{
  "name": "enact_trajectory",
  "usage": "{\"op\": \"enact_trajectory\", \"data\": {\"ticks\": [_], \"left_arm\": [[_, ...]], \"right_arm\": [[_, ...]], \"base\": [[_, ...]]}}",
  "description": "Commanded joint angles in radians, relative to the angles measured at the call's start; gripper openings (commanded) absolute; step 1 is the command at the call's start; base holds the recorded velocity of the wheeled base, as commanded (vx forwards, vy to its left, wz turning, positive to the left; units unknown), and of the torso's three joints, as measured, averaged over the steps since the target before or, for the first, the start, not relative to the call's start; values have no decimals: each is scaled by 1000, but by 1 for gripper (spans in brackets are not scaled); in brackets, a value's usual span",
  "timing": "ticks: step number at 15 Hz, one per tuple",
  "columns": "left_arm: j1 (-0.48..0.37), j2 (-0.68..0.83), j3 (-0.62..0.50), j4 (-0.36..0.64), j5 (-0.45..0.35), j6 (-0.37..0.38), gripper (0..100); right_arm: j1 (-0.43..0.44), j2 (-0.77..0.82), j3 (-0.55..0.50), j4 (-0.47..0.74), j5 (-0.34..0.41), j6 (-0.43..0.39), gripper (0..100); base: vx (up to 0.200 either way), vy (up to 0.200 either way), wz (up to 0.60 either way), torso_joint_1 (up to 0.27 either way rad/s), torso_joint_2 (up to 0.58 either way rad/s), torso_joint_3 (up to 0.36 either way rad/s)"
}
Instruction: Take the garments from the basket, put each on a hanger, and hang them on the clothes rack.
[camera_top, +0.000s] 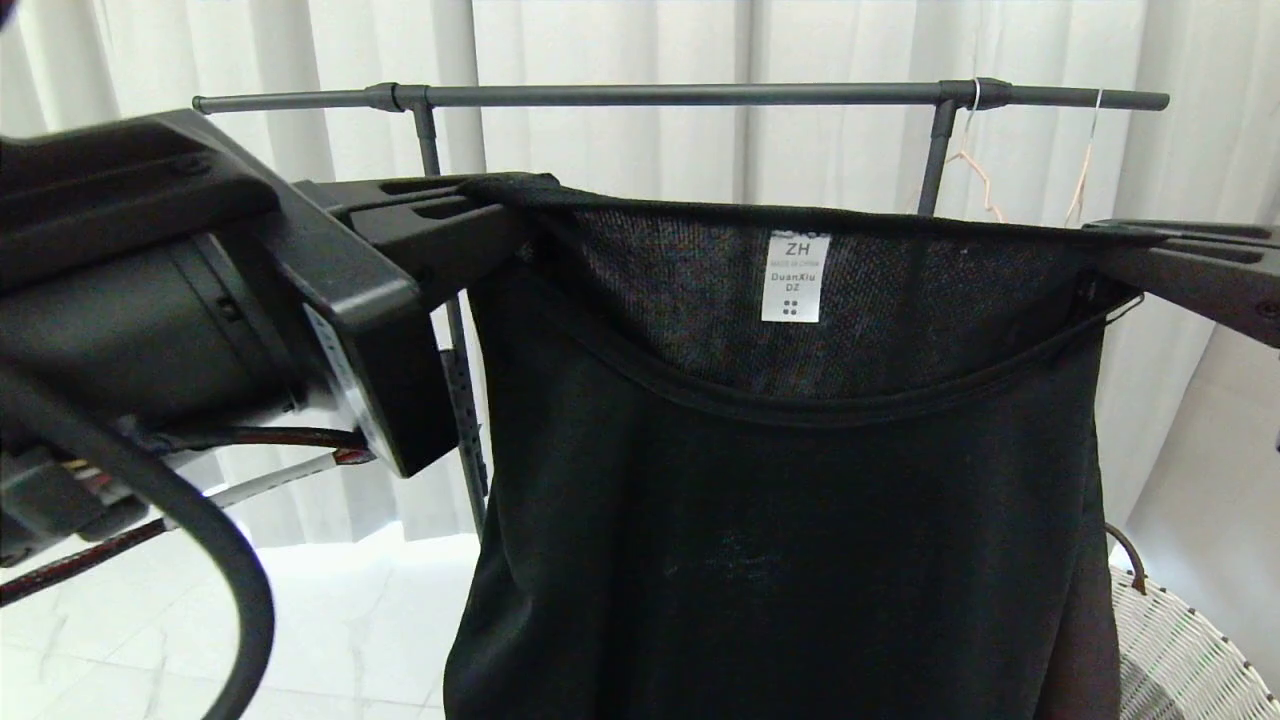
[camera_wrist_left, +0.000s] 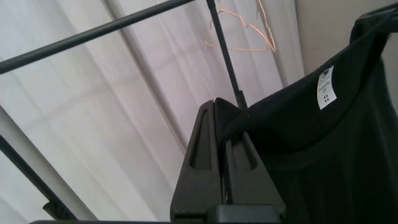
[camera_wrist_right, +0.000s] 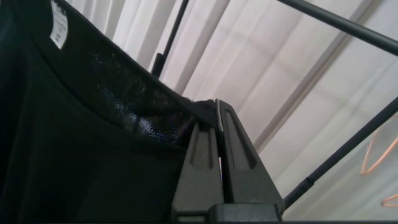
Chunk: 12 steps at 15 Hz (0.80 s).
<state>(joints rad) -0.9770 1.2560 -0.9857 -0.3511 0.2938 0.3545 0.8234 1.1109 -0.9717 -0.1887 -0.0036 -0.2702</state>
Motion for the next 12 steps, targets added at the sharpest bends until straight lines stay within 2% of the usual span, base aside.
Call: {"op": "enact_trajectory", "data": {"ticks": [1,7,8,10,12], "left_arm": [[3,30,-8,0,1,0,0],[12,36,-10,0,1,0,0],[14,36,-10,0,2,0,0],[29,36,-11,0,2,0,0],[87,54,-11,0,2,0,0]], "right_arm": [[0,1,-1,0,-1,-1,0],[0,-11,4,38,-3,-1,0],[0,-11,4,38,-4,-1,100],[2,-23,8,41,2,-4,100],[3,-72,28,87,30,-14,100]], "base": [[0,0,0,0,0,0],[0,0,0,0,0,0],[0,0,0,0,0,0],[0,0,0,0,0,0],[0,0,0,0,0,0]]}}
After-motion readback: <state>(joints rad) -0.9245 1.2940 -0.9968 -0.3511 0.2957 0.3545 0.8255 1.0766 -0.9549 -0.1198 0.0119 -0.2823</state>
